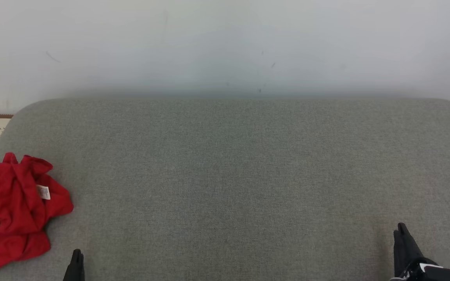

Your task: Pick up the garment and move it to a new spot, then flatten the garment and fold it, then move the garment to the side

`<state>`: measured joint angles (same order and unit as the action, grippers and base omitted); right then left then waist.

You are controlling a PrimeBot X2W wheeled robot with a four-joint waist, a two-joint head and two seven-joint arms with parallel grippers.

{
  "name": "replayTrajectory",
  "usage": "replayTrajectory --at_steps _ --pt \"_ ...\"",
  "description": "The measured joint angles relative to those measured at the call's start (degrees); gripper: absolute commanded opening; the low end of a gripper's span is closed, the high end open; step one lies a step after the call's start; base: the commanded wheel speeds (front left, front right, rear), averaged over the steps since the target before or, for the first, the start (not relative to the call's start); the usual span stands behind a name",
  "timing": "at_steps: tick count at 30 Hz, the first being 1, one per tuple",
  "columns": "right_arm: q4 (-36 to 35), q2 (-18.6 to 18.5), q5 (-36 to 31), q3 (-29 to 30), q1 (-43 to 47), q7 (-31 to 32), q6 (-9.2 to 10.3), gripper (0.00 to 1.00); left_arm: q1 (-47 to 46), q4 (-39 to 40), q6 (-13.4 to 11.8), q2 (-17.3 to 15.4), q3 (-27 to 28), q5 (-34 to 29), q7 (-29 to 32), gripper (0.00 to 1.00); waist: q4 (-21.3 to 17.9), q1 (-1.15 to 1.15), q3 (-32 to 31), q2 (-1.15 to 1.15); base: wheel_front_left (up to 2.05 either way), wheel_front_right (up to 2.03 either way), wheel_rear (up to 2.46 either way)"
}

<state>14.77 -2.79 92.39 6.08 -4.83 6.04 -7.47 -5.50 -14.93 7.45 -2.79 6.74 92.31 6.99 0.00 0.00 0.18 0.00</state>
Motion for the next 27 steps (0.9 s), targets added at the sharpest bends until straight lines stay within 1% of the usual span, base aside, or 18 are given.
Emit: replayTrajectory --at_steps 1,2,3,8,13,20,27 --pt "0.0 0.0 0.0 0.0 0.0 0.0 0.0 1.0 0.0 0.0 0.0 0.0 0.0 0.0 0.0 1.0 0.0 0.0 0.0 0.0 0.0 0.0 0.0" --pt "0.57 0.05 0.0 -0.02 0.44 0.0 0.0 0.0 0.33 -0.36 0.0 0.07 -0.04 0.0 0.0 0.0 0.0 0.0 0.0 0.0 0.0 0.0 0.0" --pt "1.08 0.14 0.0 -0.01 0.9 -0.01 0.0 1.0 0.75 -0.76 0.0 0.16 -0.08 0.0 -0.01 1.0 0.0 0.0 0.0 0.0 0.0 0.0 0.0" --pt "0.92 0.27 -0.82 -1.0 1.36 -1.18 0.0 1.0 1.04 -0.78 -0.01 0.33 -0.23 -0.4 -1.34 1.0 -0.01 0.0 0.02 0.0 0.0 0.0 0.0" --pt "0.33 -0.03 -4.37 -2.45 1.34 -2.61 0.0 1.0 1.04 0.64 -0.52 0.32 -0.24 -3.81 -2.67 1.0 -0.04 0.0 0.04 0.0 0.0 0.0 0.0" --pt "-0.99 -0.41 -11.77 -3.91 1.17 -4.48 0.0 1.0 1.1 3.61 -2.3 0.31 -1.02 -11.34 -4.57 1.0 -0.11 0.0 0.08 0.0 0.0 0.0 0.0" --pt "-2.27 -0.78 -19.9 -5.59 0.93 -6.11 0.0 1.0 2.01 6.11 -4.59 0.3 -2.79 -20.98 -6.34 1.0 -0.13 0.0 0.06 0.0 0.0 0.0 0.0"
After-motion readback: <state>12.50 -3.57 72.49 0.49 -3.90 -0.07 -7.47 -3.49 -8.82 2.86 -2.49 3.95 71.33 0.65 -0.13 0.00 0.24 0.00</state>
